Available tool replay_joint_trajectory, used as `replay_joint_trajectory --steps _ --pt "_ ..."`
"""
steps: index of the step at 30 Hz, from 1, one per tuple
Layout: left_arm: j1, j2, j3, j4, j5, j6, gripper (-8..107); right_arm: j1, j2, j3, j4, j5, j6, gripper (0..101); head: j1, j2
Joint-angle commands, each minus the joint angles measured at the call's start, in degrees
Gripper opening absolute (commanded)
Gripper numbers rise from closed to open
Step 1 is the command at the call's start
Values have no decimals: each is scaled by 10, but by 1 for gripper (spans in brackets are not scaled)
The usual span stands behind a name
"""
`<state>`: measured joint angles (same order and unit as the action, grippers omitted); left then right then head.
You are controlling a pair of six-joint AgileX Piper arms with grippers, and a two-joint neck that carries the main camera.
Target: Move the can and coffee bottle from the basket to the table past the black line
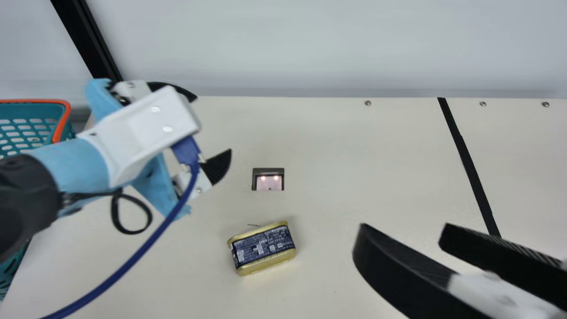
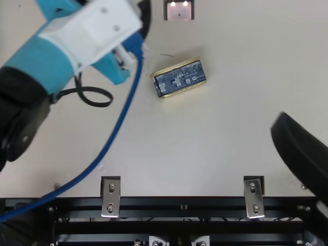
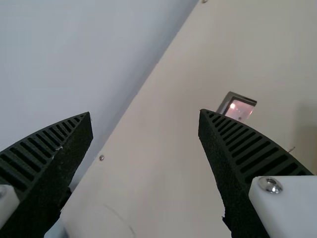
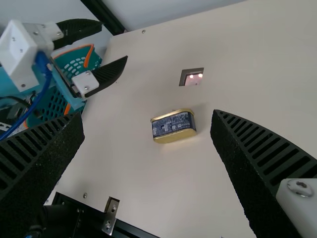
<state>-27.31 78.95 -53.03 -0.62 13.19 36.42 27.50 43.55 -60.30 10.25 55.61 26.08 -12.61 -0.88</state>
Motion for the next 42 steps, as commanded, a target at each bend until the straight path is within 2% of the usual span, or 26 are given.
replay_joint_trajectory --steps 1,7,13,21,25,31,42 --pt "0 0 0 0 0 0 90 0 0 0 0 0 0 101 -2 -4" --pt "0 0 0 6 0 -9 90 -3 7 0 1 -1 -7 101 -2 -4" --pt "0 10 -16 62 -1 -62 90 -18 20 -6 6 10 -36 101 -2 -4" --pt "29 -15 -13 166 -19 -173 90 -57 108 -54 9 51 -133 101 -2 -4" --pt "40 -44 14 188 -41 -230 90 -90 167 -86 28 64 -202 101 -2 -4" --pt "60 -93 76 186 -85 -300 90 -122 249 -135 49 79 -314 101 -2 -4" --pt "96 -173 200 141 -168 -376 90 -111 356 -193 50 78 -509 101 -2 -4"
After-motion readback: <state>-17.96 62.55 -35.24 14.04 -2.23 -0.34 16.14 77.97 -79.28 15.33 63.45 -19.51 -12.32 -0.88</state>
